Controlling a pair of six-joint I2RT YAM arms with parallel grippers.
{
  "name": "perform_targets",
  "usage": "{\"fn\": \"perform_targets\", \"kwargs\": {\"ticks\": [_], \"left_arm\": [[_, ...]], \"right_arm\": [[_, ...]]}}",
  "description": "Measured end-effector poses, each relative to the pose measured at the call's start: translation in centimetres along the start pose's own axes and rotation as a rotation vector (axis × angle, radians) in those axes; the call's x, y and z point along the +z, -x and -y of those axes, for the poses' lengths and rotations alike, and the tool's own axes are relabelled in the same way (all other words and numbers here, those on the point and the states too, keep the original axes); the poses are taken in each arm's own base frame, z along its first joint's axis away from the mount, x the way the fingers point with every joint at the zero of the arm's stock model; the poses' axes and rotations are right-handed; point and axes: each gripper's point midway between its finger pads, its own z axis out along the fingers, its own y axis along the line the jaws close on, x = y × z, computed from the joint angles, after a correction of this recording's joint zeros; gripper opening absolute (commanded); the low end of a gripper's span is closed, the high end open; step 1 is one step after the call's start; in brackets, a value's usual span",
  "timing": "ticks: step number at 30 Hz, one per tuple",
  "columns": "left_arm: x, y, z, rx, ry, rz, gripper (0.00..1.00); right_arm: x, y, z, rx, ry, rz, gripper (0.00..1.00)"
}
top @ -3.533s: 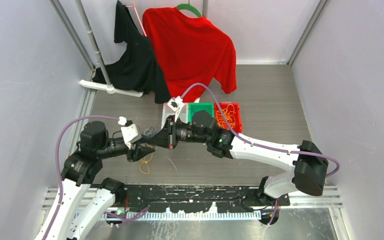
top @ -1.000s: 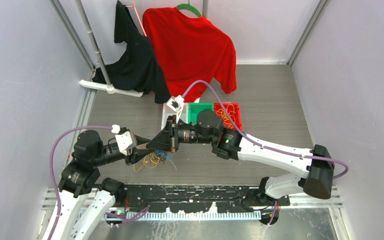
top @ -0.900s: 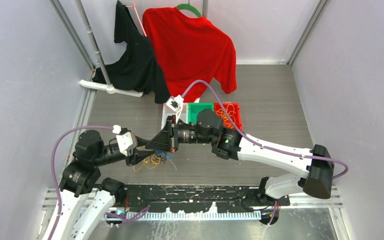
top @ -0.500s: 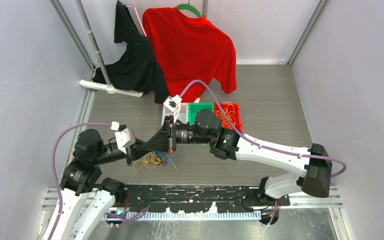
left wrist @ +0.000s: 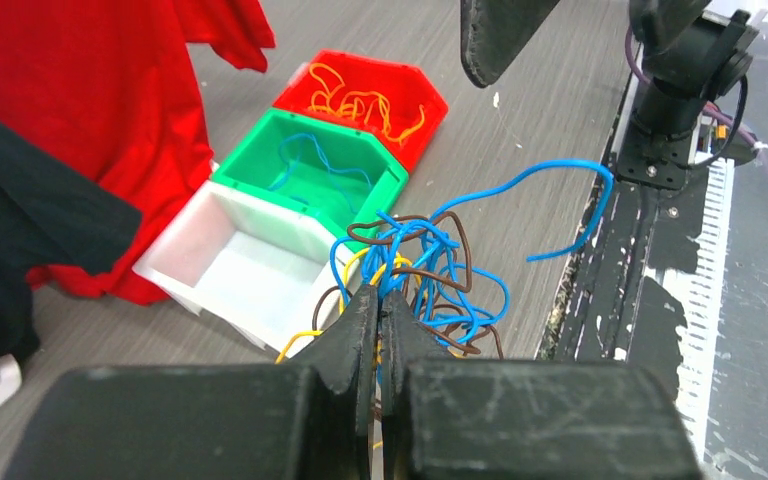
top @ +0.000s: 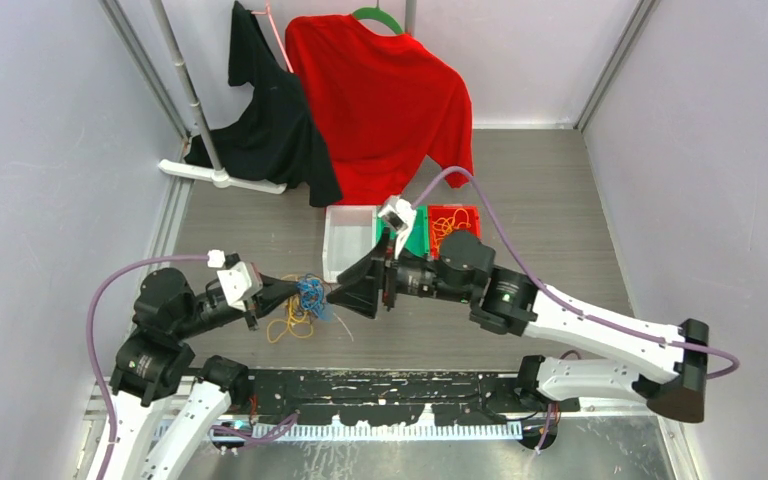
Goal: Untangle the cables
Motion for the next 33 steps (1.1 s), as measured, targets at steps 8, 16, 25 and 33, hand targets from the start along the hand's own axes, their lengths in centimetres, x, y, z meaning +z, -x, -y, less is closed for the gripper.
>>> {"fn": "perform_targets", "kwargs": {"ticks": [8, 16, 25, 33], "left_arm": [[-0.2, 3.4, -0.4, -0.032, 0.02, 0.058, 0.0], [0.6, 4.1, -1.5, -0.146, 0.059, 0.077, 0.0], [0.6, 4.2, -1.6, -0.165, 0.066, 0.082, 0.0], [0.6, 4.3, -1.5, -0.163, 0.062, 0.082, 0.0]], "right_arm": [[-3.2, -0.2, 2.7, -0.11, -0.135, 0.051, 0.6], [-0.8, -2.6, 4.8, -0.053, -0.155, 0.028, 0.56], [3.4, -3.2, 5.5, 0.046, -0.094, 0.08, 0.52], [4.8, -2.9, 6.7, 0.06, -0.129, 0.118, 0.06]]}}
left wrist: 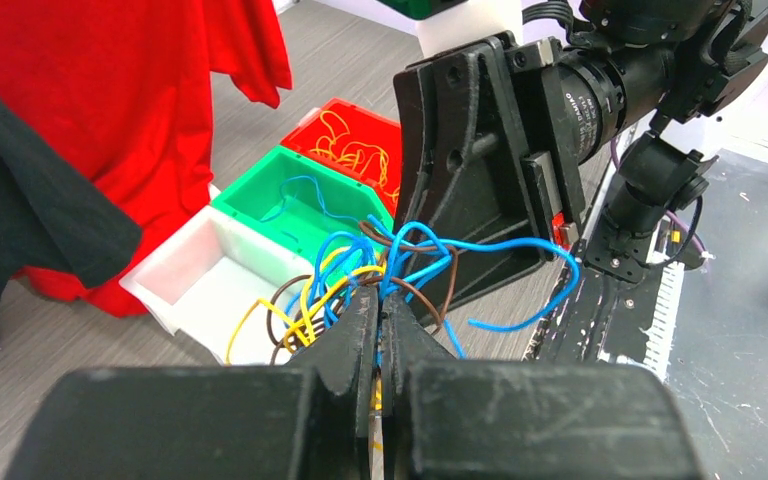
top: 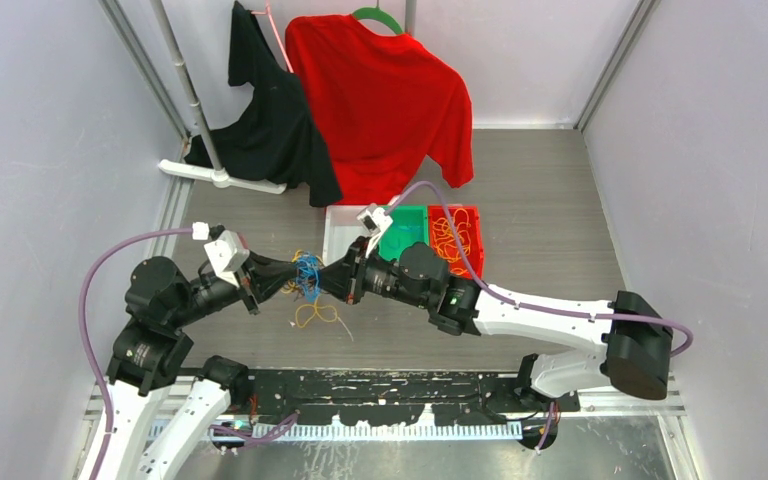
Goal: Untangle the cables
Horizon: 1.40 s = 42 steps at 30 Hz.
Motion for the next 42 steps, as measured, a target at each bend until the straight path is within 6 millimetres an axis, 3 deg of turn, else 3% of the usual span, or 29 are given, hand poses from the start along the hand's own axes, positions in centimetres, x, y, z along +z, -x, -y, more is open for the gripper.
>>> {"fn": "perform_targets", "kwargs": {"ticks": [5, 13, 19, 25, 29, 34, 38, 42], "left_arm": [[-0.3, 0.5, -0.1, 0.039, 0.012, 0.001, 0.0], [-2.2, 4.0, -3.2, 0.308, 0.205, 0.026, 0.0], [-3.7, 6.0, -6.0, 0.442, 0.38, 0.027, 0.0], [-4.8, 8.5, -8.4, 0.571, 0.524, 0.059, 0.0], [-5.8, 12.0, -10.5, 0.703, 0.66, 0.104, 0.0], [-7.1, 18.2, -12.3, 0.867, 0.819, 0.161, 0.0], [-8.9, 23.7, -12.4, 0.969, 0.936, 0.244, 0.0], [-10.2, 27.4, -11.8, 1.03, 1.006, 0.323, 0.0]], "right_arm": [[-0.9, 1.0, 1.0, -0.017, -0.073, 0.047, 0.01], [-6.1, 2.2, 4.5, -0.092, -0.289, 0.096, 0.01], [-8.2, 0.3, 7.8, -0.133, -0.44, 0.033, 0.01], [-9.0, -2.0, 9.3, -0.142, -0.487, -0.055, 0.01], [-8.6, -4.3, 10.0, -0.136, -0.484, -0.129, 0.01], [-9.6, -7.9, 11.9, -0.12, -0.52, -0.23, 0.01], [-11.1, -10.1, 13.3, -0.104, -0.558, -0.277, 0.02], [-12.4, -11.3, 14.0, -0.089, -0.576, -0.298, 0.04]]}}
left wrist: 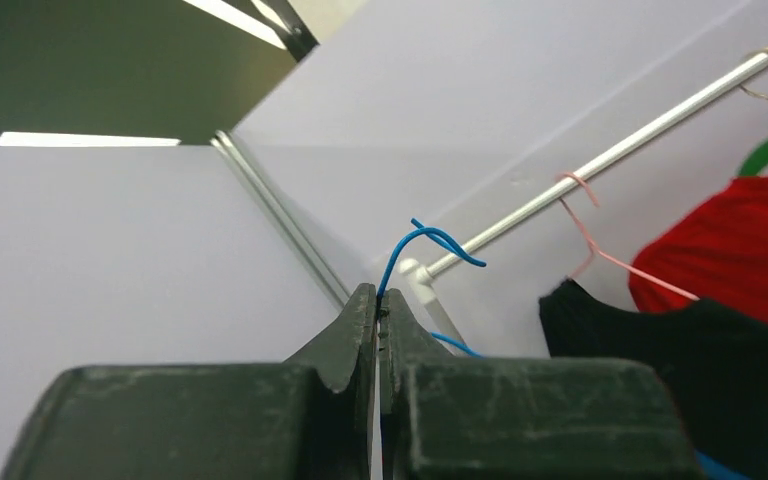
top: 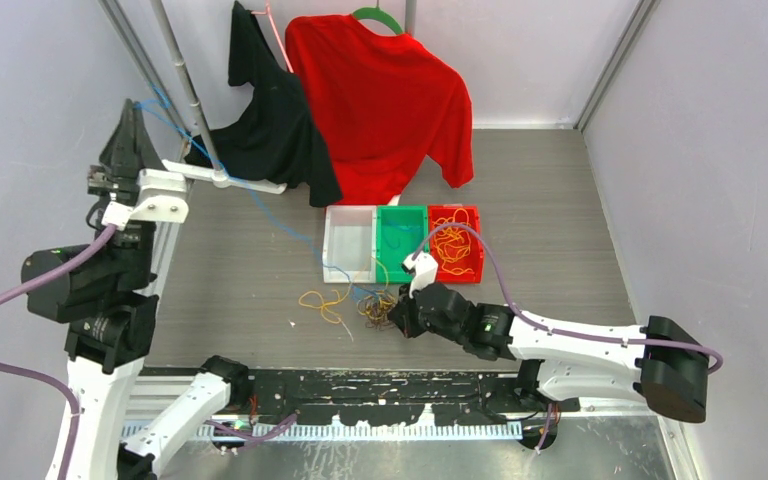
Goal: Untangle the cables
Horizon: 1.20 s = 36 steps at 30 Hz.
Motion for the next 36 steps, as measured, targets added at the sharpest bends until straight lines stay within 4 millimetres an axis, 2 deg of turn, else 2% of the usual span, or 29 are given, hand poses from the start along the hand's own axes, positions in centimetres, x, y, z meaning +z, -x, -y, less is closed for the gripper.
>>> {"fn": "perform_targets", "kwargs": {"ticks": [7, 11, 15, 17, 19, 22, 25, 27, 29, 31, 33, 36], "left_arm": [[3.1, 4.3, -5.1, 0.047, 0.151, 0.121, 0.0], [4.6, 7.2, -8.1, 0.055, 0.23, 0.199, 0.0], [5.6, 9.3, -9.5, 0.016, 0.239, 0.248, 0.0], [5.7, 9.5, -8.6, -0.03, 0.184, 0.258, 0.0], [5.4, 9.4, -6.6, -0.095, 0.089, 0.266, 0.0], [4.3, 8.5, -2.1, -0.204, -0.08, 0.261, 0.0], [3.0, 6.5, 3.7, -0.329, -0.275, 0.216, 0.0], [2.4, 5.0, 7.2, -0.395, -0.382, 0.173, 0.0], [2.0, 3.8, 9.7, -0.442, -0.454, 0.132, 0.0], [1.6, 2.9, 11.5, -0.482, -0.506, 0.098, 0.0], [1.5, 2.0, 13.1, -0.512, -0.546, 0.064, 0.0], [1.3, 1.4, 14.1, -0.535, -0.573, 0.038, 0.0]], "right_arm": [[0.2, -2.0, 0.7, 0.014, -0.007, -0.049, 0.2], [1.0, -4.2, 1.1, 0.001, -0.025, -0.12, 0.28], [1.5, -5.7, 1.0, -0.015, -0.022, -0.168, 0.34], [1.5, -5.6, 0.3, -0.012, 0.007, -0.167, 0.39], [1.4, -5.2, -0.7, -0.007, 0.056, -0.157, 0.46], [0.4, -3.7, -3.0, 0.011, 0.166, -0.122, 0.56], [-1.7, -0.6, -5.2, 0.031, 0.28, -0.027, 0.66], [-3.4, 2.1, -5.8, 0.043, 0.319, 0.059, 0.67], [-4.5, 4.7, -5.3, 0.055, 0.297, 0.149, 0.67], [-4.7, 6.4, -4.0, 0.068, 0.23, 0.212, 0.67], [-4.2, 7.1, -2.3, 0.08, 0.155, 0.24, 0.66], [-1.7, 6.7, 1.0, 0.102, 0.03, 0.212, 0.64]]}}
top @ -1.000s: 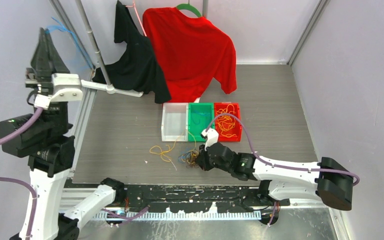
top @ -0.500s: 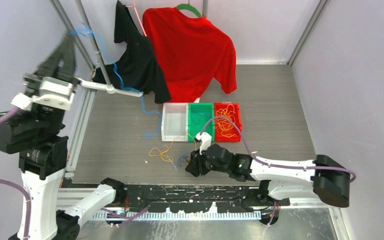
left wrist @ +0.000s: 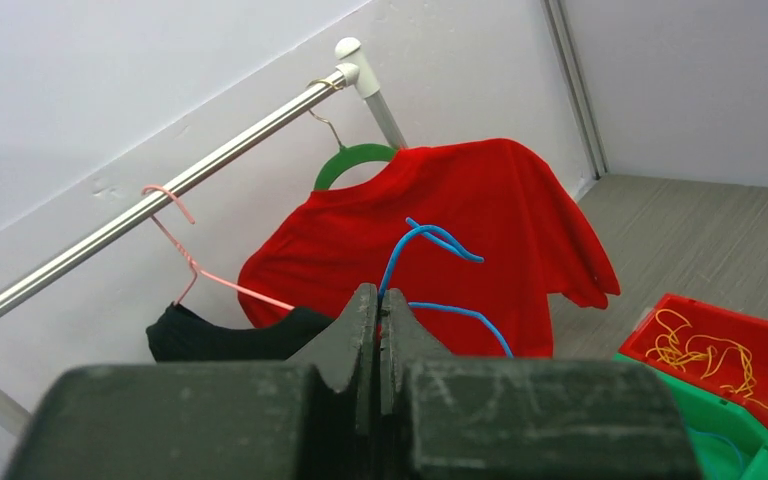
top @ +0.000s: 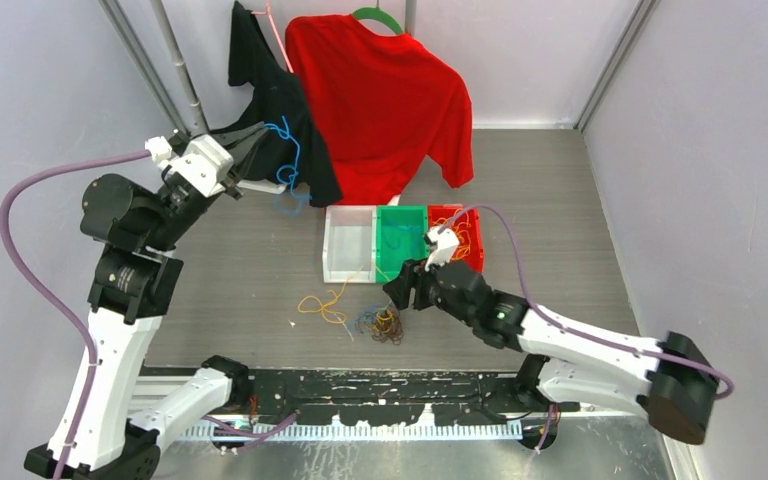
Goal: Untangle the cables
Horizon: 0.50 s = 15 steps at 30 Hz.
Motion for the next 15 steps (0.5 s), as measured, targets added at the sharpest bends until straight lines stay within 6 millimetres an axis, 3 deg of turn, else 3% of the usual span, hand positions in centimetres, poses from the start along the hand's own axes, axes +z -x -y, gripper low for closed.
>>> {"fn": "perform_targets", "kwargs": {"ticks": [3, 8, 11, 15], "left_arm": [[-0.2, 0.3, 0.0, -0.007, 0.001, 0.006, 0.0], [-0.8, 1.2, -0.1, 0.004, 0.009, 0.028, 0.0], [-1.0, 1.8, -0.2, 0.013, 0.016, 0.044, 0.0], [-1.0, 2.3, -0.4, 0.022, 0.026, 0.062, 0.0]], "right_arm": [[2.5, -3.1, 3.3, -0.008, -0.111, -0.101, 0.63], [4.5, -8.1, 4.9, -0.028, -0.146, -0.26, 0.56], [5.4, -10.2, 4.9, -0.051, -0.147, -0.328, 0.54], [7.4, -11.0, 2.2, -0.095, -0.082, -0.359, 0.5]]}}
